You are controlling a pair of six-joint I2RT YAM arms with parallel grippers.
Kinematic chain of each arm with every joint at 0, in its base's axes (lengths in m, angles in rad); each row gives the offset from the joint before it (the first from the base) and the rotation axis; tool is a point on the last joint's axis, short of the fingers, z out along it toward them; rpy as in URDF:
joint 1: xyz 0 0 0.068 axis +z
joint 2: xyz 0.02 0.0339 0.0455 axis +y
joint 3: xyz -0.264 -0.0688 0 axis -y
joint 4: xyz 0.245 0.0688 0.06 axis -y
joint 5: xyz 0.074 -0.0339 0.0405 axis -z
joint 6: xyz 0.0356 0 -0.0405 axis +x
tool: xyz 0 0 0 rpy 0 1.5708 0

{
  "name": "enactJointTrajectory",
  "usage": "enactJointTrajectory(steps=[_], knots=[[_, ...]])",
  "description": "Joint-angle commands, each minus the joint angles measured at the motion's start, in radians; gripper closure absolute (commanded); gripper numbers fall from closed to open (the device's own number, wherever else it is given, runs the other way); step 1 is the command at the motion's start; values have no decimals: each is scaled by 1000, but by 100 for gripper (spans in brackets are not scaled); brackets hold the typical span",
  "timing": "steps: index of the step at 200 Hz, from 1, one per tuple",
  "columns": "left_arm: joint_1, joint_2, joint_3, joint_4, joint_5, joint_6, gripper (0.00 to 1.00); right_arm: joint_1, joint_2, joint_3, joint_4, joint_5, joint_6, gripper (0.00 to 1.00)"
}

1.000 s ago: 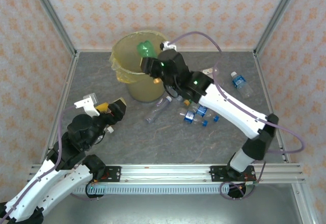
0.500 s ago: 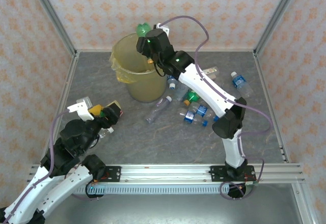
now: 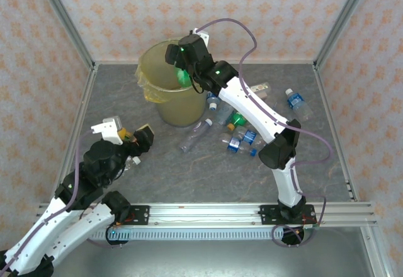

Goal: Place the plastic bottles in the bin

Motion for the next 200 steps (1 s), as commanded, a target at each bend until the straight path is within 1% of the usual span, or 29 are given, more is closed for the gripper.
enactJointTrajectory(steps=[1,21,49,53,81,105,121,139,145,190,200], knots=[[-6,47,57,-55,-37,-5,1,-4,-38,3,-18,5,-33,10],[-6,59,55,-66,-51,-43,1,-5,-76,-52,-13,-10,-54,9],[-6,38,28,-67,-95,-58,1,-4,-171,-192,35,-39,-92,8],[-5,35,24,-68,-99,-88,1,-4,-186,-213,43,-44,-98,8],[-5,30,14,-93,-132,-151,1,-4,-319,-383,126,-92,-144,7],[-5,28,7,-139,-178,-227,1,-5,-420,-463,147,-127,-189,5],[-4,20,-3,-154,-182,-265,1,-4,-487,-528,161,-156,-201,4],[-5,8,-21,-166,-186,-310,1,-4,-580,-634,209,-208,-196,4],[-5,5,-30,-174,-193,-329,1,-4,-612,-679,230,-229,-190,1],[-5,11,-72,-257,-229,-478,1,-4,-835,-1007,387,-413,-156,0],[-5,23,-75,-277,-242,-520,1,-4,-871,-1075,411,-433,-148,0]])
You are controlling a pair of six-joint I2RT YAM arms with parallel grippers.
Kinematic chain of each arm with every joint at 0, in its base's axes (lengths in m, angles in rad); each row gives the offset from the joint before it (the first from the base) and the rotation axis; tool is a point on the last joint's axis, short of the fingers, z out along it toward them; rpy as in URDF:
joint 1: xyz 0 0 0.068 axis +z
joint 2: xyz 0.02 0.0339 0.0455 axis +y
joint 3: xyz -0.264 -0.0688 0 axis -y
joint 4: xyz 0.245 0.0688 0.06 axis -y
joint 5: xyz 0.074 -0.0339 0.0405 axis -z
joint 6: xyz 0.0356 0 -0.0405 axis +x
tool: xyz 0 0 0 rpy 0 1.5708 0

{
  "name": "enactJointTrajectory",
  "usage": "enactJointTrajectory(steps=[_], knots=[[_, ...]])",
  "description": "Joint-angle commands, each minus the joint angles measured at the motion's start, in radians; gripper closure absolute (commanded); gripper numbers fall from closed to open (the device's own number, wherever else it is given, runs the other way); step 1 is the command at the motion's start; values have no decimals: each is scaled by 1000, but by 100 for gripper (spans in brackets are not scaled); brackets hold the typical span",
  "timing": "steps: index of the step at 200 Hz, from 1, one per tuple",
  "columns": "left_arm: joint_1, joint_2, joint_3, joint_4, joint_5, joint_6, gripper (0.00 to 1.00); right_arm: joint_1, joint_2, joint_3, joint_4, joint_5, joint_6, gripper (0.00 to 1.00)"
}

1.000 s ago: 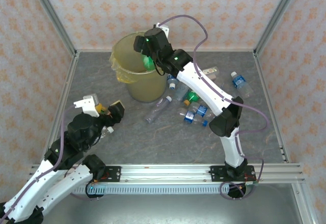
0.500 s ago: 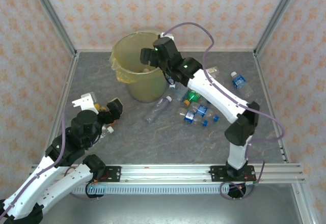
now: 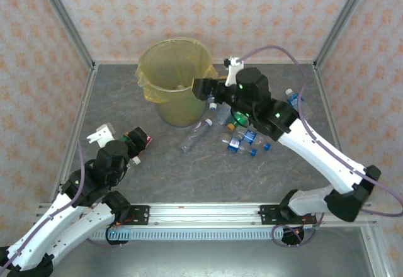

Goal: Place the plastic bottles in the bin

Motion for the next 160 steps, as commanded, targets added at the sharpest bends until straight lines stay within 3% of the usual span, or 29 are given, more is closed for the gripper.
enactJointTrajectory(steps=[1,42,88,129,160], knots=[[-5,13,-15,-89,-61,-133,1,-4,-69,-136,108,-118,18,0],[1,42,-82,-77,-99,-252,1,-4,-184,-394,237,-138,11,0],[64,39,-147,-124,-168,-383,1,-4,-191,-494,270,-197,-12,0],[195,52,-232,-58,-114,-349,1,-4,-215,-523,279,-198,-9,0],[232,116,-280,-3,-71,-327,1,-4,-225,-512,262,-190,-13,0]])
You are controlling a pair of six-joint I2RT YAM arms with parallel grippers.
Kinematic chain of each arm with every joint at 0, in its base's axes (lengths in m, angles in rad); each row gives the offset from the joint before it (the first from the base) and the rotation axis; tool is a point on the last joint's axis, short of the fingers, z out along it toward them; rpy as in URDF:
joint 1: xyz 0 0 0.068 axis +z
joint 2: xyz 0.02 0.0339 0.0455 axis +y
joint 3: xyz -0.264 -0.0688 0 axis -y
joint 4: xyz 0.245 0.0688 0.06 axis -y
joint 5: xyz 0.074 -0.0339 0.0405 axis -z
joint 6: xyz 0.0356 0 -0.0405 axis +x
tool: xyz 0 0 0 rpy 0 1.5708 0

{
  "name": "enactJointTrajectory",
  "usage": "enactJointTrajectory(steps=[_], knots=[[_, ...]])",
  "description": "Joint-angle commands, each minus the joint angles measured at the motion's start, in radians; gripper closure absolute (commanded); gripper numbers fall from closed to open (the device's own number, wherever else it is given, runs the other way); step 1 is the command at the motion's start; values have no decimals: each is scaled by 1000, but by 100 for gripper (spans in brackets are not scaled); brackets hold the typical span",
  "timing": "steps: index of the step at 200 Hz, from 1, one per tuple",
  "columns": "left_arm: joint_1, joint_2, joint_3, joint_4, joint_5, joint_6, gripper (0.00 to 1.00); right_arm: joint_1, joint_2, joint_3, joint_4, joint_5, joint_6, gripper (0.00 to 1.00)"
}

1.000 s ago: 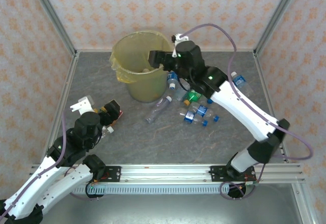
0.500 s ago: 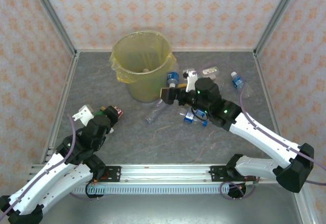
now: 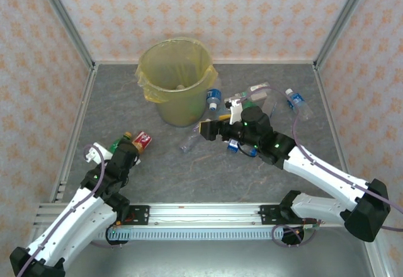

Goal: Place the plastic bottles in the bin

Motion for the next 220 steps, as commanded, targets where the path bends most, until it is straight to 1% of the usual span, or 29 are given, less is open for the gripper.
enactJointTrajectory(steps=[1,27,55,91,142,160,191,205,220], knots=[[19,41,-34,58,28,15,1,-4,-26,10,35,-8,-16,0],[20,68,-58,134,108,33,1,-4,-26,15,34,-10,-14,0],[20,69,-84,235,222,53,1,-4,-17,22,35,-13,-11,0],[20,73,-120,397,387,68,1,-4,2,26,33,-10,-10,0],[16,105,-139,637,554,99,1,-4,29,35,34,-8,-11,0],[12,106,-106,624,549,137,1,-4,33,35,32,-8,-8,0],[11,92,-13,463,458,263,1,-4,34,35,26,-7,-6,0],[12,83,-18,434,445,303,1,-4,34,35,27,-7,-7,0],[11,72,-59,444,470,315,2,-4,36,37,31,-10,-4,0]])
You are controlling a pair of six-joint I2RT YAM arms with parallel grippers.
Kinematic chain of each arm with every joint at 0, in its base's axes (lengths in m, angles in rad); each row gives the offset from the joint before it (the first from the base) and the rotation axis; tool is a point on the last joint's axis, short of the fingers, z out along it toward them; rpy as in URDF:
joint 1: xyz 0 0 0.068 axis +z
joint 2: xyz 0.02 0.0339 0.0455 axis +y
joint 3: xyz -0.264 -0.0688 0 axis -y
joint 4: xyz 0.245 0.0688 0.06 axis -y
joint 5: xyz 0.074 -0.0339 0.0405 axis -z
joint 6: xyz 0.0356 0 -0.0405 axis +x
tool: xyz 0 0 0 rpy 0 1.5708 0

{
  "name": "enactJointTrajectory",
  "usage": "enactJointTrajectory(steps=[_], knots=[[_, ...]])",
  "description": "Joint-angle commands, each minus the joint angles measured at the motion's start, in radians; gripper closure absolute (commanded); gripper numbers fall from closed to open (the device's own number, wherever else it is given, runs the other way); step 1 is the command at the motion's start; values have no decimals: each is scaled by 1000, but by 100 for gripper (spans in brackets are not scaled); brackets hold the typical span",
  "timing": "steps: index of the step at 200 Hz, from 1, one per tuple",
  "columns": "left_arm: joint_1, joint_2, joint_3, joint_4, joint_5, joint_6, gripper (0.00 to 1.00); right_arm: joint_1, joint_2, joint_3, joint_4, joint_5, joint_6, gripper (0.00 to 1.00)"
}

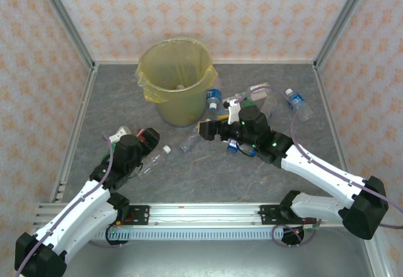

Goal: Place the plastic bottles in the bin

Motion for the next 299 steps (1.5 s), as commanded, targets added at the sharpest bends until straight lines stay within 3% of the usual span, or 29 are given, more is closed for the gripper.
enactJointTrajectory(steps=[1,66,120,189,218,247,283,299], knots=[[1,-20,-19,-64,-11,89,2,-4,3,32,30,-10,-4,0],[-16,-43,-107,-95,23,104,5,-4,3,42,15,-13,-3,0],[-197,-77,-146,-76,-10,70,5,-4,14,40,26,-18,6,0],[-321,-75,-183,-58,-24,54,9,-4,18,47,16,-10,7,0],[-403,-30,-184,-58,-69,34,16,-4,15,42,24,-16,7,0],[-484,51,-161,-63,-142,22,17,-4,4,26,40,-10,12,0],[-516,169,-140,-36,-170,30,20,-4,-25,-5,62,-23,16,0],[-522,212,-128,-27,-174,36,25,-4,-37,-16,63,-3,15,0]])
